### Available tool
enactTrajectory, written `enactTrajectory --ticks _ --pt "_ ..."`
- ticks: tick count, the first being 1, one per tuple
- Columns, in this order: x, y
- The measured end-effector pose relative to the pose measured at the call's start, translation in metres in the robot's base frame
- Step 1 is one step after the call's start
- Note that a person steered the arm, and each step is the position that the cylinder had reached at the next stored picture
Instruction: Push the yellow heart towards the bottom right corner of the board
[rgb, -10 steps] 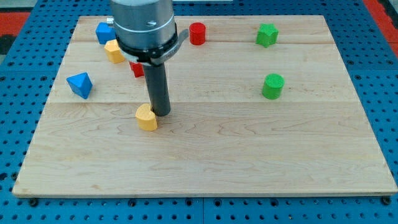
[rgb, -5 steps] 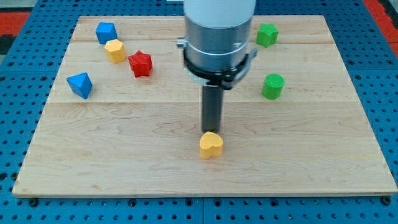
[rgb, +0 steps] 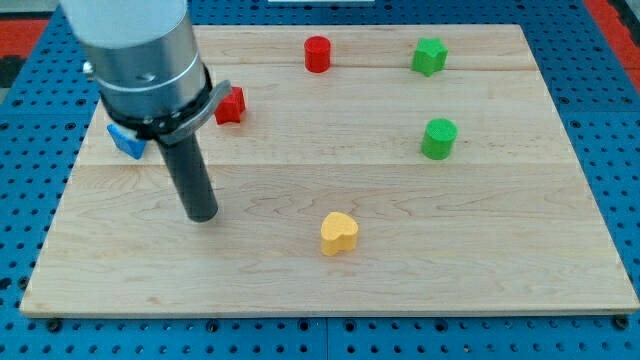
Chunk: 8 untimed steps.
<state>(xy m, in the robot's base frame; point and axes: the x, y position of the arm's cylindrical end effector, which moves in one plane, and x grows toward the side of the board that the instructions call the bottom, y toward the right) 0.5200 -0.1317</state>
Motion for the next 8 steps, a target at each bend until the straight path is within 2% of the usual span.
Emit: enactTrajectory --ticks 1,3,4,5,6,7,8 --pt "0.014 -0.002" --pt "0.014 0.033" --pt "0.014 0.101" --pt "0.023 0.204" --pt "0.028 0.253" --pt "0.021 0.210" --pt "-0.040 0.207"
